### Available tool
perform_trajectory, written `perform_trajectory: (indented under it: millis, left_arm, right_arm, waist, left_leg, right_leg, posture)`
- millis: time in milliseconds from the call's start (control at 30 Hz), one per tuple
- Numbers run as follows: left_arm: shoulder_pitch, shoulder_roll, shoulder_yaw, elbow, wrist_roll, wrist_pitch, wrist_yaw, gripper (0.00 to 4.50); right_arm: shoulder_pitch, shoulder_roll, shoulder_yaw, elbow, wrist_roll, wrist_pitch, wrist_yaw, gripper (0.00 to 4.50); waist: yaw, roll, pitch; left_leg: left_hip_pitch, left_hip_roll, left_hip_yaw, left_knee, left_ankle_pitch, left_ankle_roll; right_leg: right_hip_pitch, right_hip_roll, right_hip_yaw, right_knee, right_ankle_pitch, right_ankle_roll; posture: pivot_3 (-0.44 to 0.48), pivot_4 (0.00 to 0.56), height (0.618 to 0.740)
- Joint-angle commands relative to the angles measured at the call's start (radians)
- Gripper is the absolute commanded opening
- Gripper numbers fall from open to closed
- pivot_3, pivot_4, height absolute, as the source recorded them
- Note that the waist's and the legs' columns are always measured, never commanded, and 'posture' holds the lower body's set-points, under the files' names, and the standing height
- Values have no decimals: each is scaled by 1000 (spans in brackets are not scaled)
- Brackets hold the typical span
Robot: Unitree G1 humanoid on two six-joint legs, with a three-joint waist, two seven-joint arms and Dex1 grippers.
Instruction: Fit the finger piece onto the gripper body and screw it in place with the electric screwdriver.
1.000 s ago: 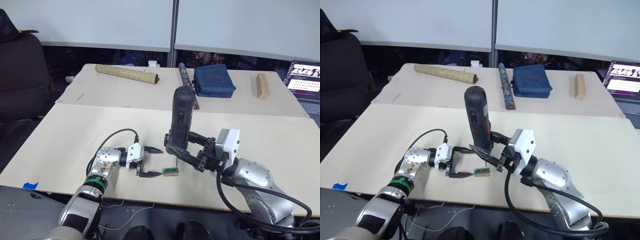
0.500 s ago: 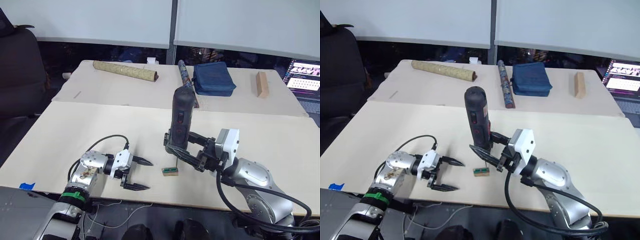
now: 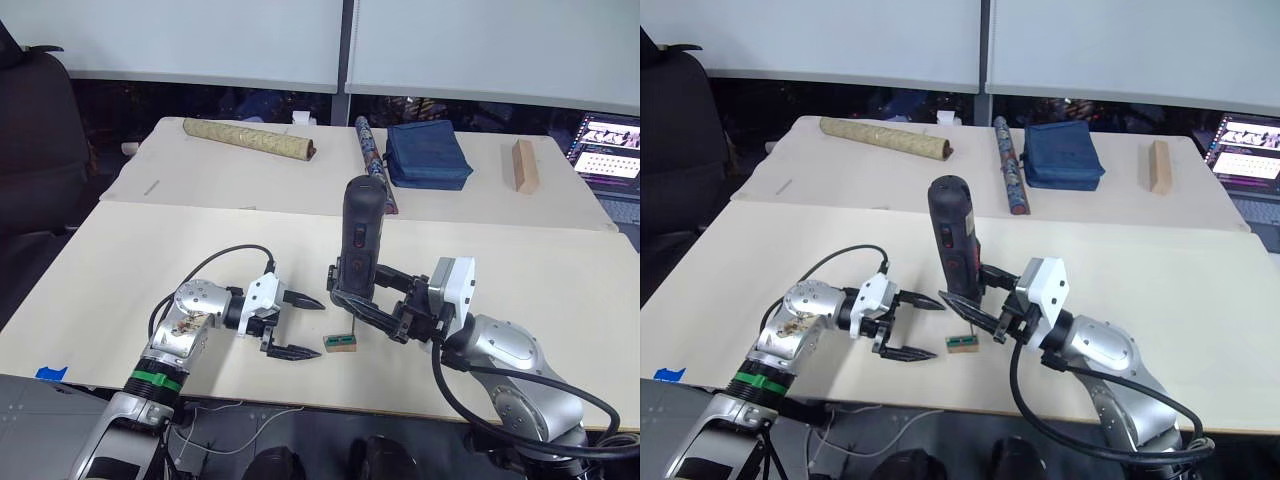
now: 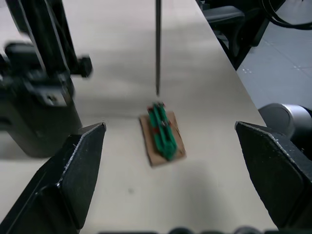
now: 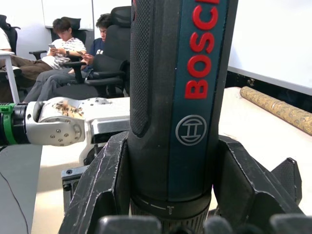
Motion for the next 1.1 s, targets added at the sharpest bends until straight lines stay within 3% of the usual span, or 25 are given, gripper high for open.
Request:
perform_trajectory:
  millis: [33,667,1100]
  left_arm:
    - [-16,-4,-4,-55,-17,35,13,4500]
    - [-8,34,7,-172,-32,135,34,4500]
    - [-2,30,-4,-156,-20,108,42,4500]
  right_arm:
    - [-13,6,-9,-38,19,-29,0,1943]
    - [-27,12,-2,-20,5,-40,3,1943]
    - [-42,2,-12,-7,7,-43,14,1943]
  waist:
    - [-1,0,0]
    - [-1,-1,1]
    - [-1,-1,1]
  left_leg:
    - [0,0,0,0,0,0]
    - [1,0,1,0,0,0]
    - [1,0,2,0,0,0]
  right_leg:
    - [0,0,0,0,0,0]
    - [0,0,1,0,0,0]
    - [0,0,1,0,0,0]
  posture:
    - [0,150,740]
    - [0,150,740]
    - [0,150,740]
